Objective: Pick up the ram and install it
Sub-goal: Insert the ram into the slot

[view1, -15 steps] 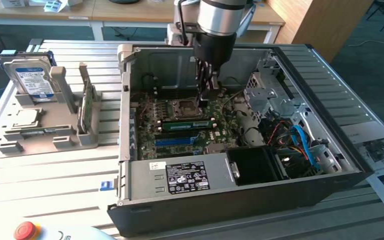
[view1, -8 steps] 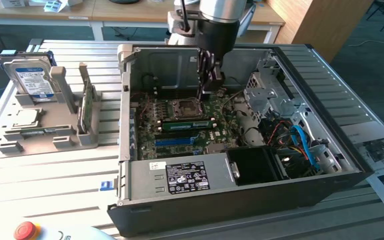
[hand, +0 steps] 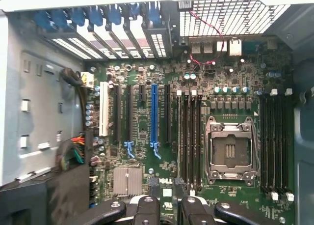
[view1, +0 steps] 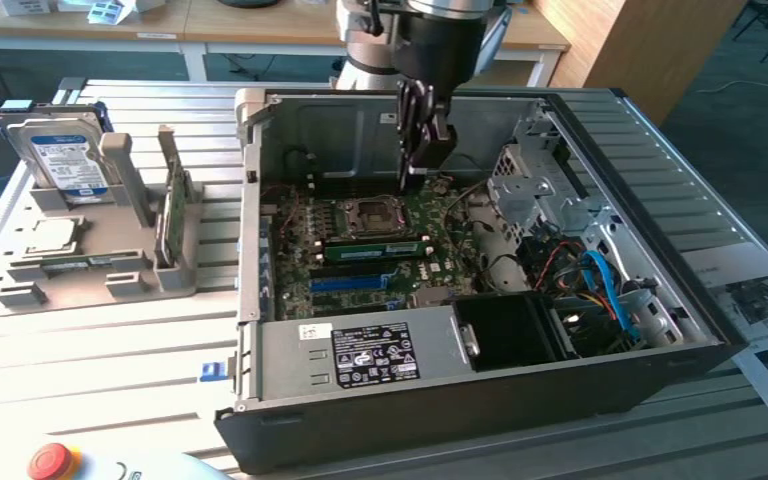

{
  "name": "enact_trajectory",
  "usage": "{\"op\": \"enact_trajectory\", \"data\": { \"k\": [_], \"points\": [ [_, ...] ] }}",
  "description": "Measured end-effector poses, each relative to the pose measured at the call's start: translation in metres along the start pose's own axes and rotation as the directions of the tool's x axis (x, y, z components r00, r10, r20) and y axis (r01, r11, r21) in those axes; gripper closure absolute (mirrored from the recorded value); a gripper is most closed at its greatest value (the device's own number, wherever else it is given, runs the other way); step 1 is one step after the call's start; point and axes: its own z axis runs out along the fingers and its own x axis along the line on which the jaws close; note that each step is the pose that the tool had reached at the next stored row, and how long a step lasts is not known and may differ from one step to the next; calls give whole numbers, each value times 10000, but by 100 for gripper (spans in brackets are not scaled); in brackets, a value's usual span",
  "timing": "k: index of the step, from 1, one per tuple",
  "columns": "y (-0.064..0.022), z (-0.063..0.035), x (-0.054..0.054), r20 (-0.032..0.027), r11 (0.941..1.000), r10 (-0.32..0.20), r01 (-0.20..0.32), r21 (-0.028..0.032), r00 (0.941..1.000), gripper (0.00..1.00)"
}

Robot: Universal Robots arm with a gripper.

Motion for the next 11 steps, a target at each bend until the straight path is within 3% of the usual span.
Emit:
{"op": "enact_trajectory", "data": {
  "k": [4, 8, 11],
  "points": [
    [2, -53, 6, -118, 10000, 5, -5, 3, 9999, 75],
    [2, -54, 7, -130, 10000, 5, -5, 4, 9999, 75],
    [3, -54, 7, -120, 10000, 16, -15, 62, 9999, 75]
  ]
}}
